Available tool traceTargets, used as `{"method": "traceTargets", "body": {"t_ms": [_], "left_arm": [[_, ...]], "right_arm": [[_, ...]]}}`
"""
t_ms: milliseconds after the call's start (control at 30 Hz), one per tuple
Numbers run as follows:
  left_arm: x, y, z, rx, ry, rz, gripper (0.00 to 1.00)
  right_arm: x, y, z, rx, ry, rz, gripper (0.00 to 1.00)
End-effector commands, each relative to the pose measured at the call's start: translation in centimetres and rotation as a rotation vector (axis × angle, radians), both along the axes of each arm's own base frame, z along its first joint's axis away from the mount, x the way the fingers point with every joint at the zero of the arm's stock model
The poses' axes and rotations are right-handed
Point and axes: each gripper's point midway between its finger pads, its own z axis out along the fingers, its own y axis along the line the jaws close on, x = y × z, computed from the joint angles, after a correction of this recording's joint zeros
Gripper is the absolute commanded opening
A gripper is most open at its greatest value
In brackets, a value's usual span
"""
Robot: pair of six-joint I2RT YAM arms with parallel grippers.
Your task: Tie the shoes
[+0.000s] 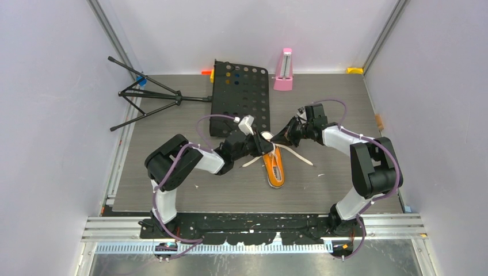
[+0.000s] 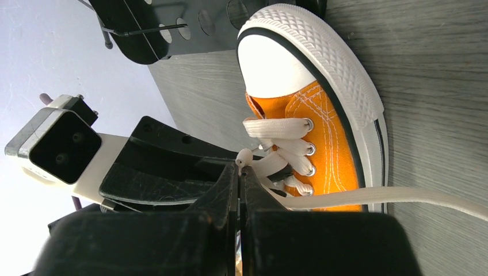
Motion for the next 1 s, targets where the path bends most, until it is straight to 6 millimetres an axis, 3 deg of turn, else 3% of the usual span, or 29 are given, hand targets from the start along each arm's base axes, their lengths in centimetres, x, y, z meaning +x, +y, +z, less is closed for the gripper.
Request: {"method": "traceTargets", "body": {"t_ms": [0, 633, 967], "left_arm": [[0.3, -0.7, 2.6, -0.083, -0.117, -0.018, 0.25], [-0.4, -1.3, 3.5, -0.164, -0.152, -0.054, 0.26], [-0.5, -1.3, 4.7, -0.212, -0.146, -0.050, 0.04]], "right_arm": [[0.7, 0.5, 0.5, 0.061, -0.017, -0.015, 0.00], [0.6, 0.6, -0.8, 0.165, 0.074, -0.099, 0.00], [0.1, 0.4, -1.4, 0.157, 0.093, -0.120, 0.00]]}}
